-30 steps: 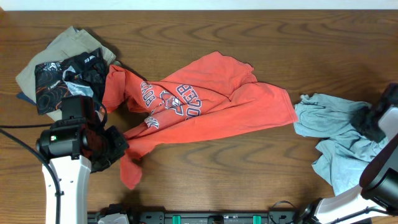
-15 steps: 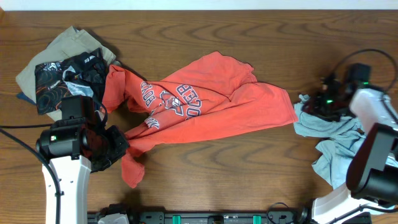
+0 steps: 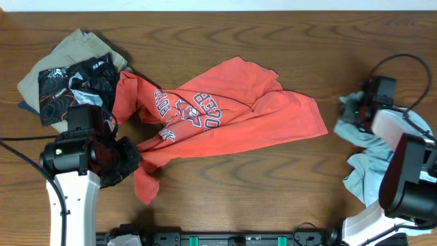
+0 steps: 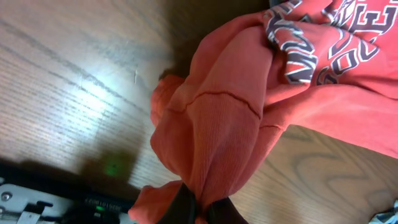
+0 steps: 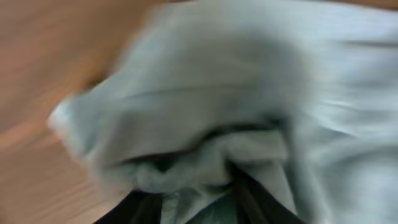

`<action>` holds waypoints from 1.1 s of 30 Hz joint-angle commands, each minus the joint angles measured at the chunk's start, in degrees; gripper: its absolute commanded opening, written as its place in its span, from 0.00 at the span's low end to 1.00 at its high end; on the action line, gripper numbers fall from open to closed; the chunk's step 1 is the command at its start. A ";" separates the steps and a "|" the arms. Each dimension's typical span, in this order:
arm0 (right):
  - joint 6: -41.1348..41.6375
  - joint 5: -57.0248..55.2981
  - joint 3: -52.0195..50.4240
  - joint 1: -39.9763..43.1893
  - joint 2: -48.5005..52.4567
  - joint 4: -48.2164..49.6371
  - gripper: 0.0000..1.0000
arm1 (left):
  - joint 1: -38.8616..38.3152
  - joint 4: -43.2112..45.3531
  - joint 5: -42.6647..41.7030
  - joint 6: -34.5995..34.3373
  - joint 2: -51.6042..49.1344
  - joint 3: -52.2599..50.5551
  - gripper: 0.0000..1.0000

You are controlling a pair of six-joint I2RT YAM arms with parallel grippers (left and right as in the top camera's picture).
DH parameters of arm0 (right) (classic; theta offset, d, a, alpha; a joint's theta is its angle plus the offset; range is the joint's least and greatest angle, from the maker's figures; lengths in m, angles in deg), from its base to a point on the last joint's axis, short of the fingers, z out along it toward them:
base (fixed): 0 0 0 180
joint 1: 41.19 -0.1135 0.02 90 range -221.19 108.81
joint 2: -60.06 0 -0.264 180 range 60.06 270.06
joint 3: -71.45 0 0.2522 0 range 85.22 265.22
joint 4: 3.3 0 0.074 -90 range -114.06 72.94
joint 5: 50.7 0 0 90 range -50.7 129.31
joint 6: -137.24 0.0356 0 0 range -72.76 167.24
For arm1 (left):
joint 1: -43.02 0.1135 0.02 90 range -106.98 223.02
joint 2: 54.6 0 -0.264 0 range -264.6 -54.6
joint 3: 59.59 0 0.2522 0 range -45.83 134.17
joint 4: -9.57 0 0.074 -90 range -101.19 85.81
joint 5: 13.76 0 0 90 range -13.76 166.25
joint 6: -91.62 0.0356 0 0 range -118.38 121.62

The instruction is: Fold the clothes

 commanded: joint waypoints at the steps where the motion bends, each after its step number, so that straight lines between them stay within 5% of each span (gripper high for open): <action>1: 7.85 -14.27 2.14 6.54 1.31 -0.46 0.38 | 0.24 0.02 -0.48 0.72 0.04 0.13 0.06; 6: 4.70 6.01 10.45 12.74 1.09 -8.20 0.49 | 0.24 0.04 -0.46 0.74 0.04 0.13 0.06; 13: -5.25 34.16 15.39 10.23 0.52 -26.12 0.62 | 0.24 0.02 -0.46 0.74 0.02 0.13 0.06; 20: -9.38 30.29 8.96 2.05 0.59 -32.00 0.68 | 0.24 0.20 -0.44 0.74 0.02 0.13 0.06; 33: 0.20 26.80 -0.79 -12.70 0.59 -16.28 0.69 | 0.24 0.17 -0.44 0.79 0.02 0.11 0.06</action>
